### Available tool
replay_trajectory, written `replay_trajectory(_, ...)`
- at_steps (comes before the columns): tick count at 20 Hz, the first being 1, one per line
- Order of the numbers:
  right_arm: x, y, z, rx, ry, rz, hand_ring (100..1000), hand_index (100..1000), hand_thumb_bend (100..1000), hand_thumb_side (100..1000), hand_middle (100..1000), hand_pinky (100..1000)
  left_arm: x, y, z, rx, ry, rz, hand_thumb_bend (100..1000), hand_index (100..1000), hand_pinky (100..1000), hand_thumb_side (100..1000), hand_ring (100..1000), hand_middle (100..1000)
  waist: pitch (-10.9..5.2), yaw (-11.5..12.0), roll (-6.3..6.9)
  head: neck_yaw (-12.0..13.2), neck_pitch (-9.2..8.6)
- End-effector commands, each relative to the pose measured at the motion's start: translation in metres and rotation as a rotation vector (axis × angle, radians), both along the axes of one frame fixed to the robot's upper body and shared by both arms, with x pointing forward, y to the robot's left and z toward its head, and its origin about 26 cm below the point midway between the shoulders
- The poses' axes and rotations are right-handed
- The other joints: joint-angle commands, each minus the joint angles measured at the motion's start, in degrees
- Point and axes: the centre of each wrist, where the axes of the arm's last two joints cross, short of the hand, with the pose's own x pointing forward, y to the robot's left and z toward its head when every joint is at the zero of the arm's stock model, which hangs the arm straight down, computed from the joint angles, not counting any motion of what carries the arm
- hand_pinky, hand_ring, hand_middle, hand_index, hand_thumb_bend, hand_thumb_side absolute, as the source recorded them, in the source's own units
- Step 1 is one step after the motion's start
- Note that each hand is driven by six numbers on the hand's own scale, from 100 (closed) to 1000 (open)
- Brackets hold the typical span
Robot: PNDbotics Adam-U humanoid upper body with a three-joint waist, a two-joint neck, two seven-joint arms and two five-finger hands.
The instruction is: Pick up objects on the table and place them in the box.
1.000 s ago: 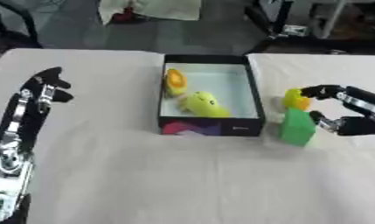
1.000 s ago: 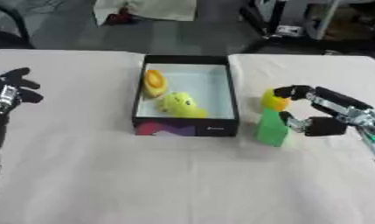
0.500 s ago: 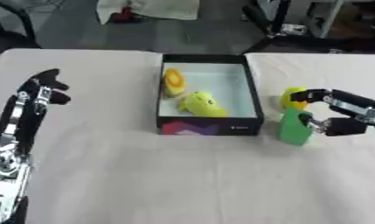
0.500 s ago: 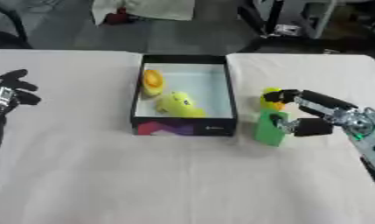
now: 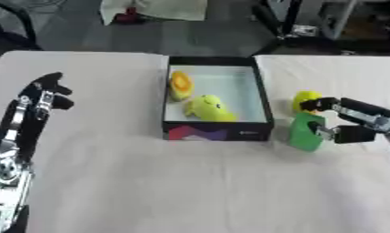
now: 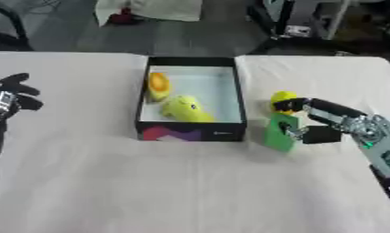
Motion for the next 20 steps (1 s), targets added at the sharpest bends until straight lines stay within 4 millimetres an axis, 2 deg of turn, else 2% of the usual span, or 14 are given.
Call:
replay_trajectory(1, 0.0037, -0.0076, 0.0100, -0.027, -0.029, -0.015, 920, 974, 100, 799, 876, 925, 0.0006, -0.0005, 0.0070, 0.007, -0.022, -0.010, 209, 852, 642, 877, 552, 588, 0.42, 0.1, 0.76, -0.1, -0.11)
replay_trajectory(9, 0.0033, -0.0079, 0.0064, -0.093, -0.011, 0.002, 916, 981, 100, 866, 886, 930, 0.0003, -0.0010, 0.0065, 0.008, -0.019, -0.017, 205, 849, 645, 880, 553, 589, 0.45, 0.1, 0.80, -0.2, -0.11)
replay_trajectory(12, 0.0028, -0.0082, 0.0044, -0.121, 0.000, 0.009, 906, 983, 100, 807, 890, 923, 0.0002, -0.0012, 0.0063, 0.008, -0.018, -0.019, 205, 848, 645, 880, 553, 589, 0.44, 0.1, 0.79, -0.2, -0.11)
replay_trajectory(13, 0.0027, -0.0083, 0.0039, -0.128, 0.003, 0.012, 901, 985, 100, 711, 893, 920, 0.0002, -0.0013, 0.0063, 0.008, -0.017, -0.019, 205, 848, 646, 880, 553, 589, 0.43, 0.1, 0.79, -0.2, -0.11)
replay_trajectory(14, 0.0026, -0.0084, 0.0038, -0.139, 0.005, 0.014, 891, 986, 100, 553, 893, 914, 0.0002, -0.0014, 0.0062, 0.008, -0.017, -0.019, 204, 848, 646, 880, 553, 589, 0.42, 0.1, 0.78, -0.2, -0.11)
replay_trajectory(16, 0.0026, -0.0083, 0.0040, -0.157, 0.006, 0.018, 867, 985, 100, 303, 890, 902, 0.0002, -0.0019, 0.0062, 0.007, -0.017, -0.022, 199, 849, 647, 882, 556, 590, 0.42, 0.1, 0.79, -0.2, -0.11)
replay_trajectory(17, 0.0028, -0.0081, 0.0045, -0.164, 0.005, 0.020, 843, 984, 100, 265, 882, 891, 0.0002, -0.0020, 0.0062, 0.007, -0.017, -0.023, 196, 849, 648, 883, 562, 591, 0.42, 0.1, 0.79, -0.2, -0.11)
replay_trajectory(20, 0.0031, -0.0069, 0.0065, -0.168, -0.015, 0.022, 815, 982, 100, 263, 869, 869, 0.0001, -0.0020, 0.0062, 0.008, -0.017, -0.026, 190, 850, 651, 885, 566, 592, 0.47, 0.1, 0.81, -0.3, -0.11)
